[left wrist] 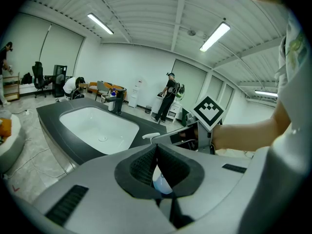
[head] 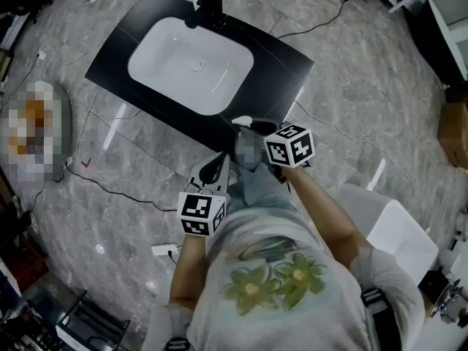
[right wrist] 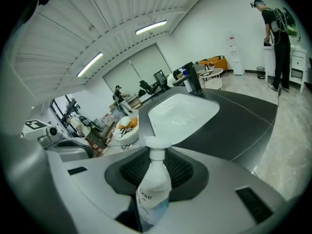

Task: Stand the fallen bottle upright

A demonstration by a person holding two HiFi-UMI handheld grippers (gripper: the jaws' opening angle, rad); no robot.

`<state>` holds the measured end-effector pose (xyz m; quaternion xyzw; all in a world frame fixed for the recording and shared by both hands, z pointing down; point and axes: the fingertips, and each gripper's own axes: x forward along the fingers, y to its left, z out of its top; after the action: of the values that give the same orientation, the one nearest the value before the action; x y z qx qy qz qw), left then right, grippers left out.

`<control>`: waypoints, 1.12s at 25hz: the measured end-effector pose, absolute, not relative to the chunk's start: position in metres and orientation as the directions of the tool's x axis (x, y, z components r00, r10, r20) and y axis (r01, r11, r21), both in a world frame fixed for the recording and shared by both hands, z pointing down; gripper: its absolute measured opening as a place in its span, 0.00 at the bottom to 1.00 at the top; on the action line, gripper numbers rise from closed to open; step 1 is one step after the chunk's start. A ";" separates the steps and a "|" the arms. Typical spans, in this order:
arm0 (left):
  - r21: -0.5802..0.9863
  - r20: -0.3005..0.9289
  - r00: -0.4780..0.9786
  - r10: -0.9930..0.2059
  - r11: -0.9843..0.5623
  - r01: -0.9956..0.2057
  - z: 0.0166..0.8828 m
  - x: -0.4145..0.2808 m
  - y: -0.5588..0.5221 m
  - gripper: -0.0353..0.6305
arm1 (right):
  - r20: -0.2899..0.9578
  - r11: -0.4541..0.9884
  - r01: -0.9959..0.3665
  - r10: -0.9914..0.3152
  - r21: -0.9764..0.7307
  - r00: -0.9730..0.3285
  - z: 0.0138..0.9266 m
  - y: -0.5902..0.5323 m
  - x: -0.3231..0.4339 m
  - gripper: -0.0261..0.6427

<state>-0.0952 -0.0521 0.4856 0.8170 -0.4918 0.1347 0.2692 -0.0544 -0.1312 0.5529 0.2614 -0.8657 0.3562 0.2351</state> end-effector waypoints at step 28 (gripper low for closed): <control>0.284 0.477 0.492 -0.728 -0.403 -0.870 0.479 -0.078 -0.017 0.08 | 0.520 0.706 -0.596 -0.368 -0.384 -0.771 0.523 -0.099 -0.044 0.22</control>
<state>-0.0779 -0.0170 0.4791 0.8257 -0.4840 0.1400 0.2538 -0.0440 -0.0991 0.5226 0.2676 -0.9000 0.2748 0.2071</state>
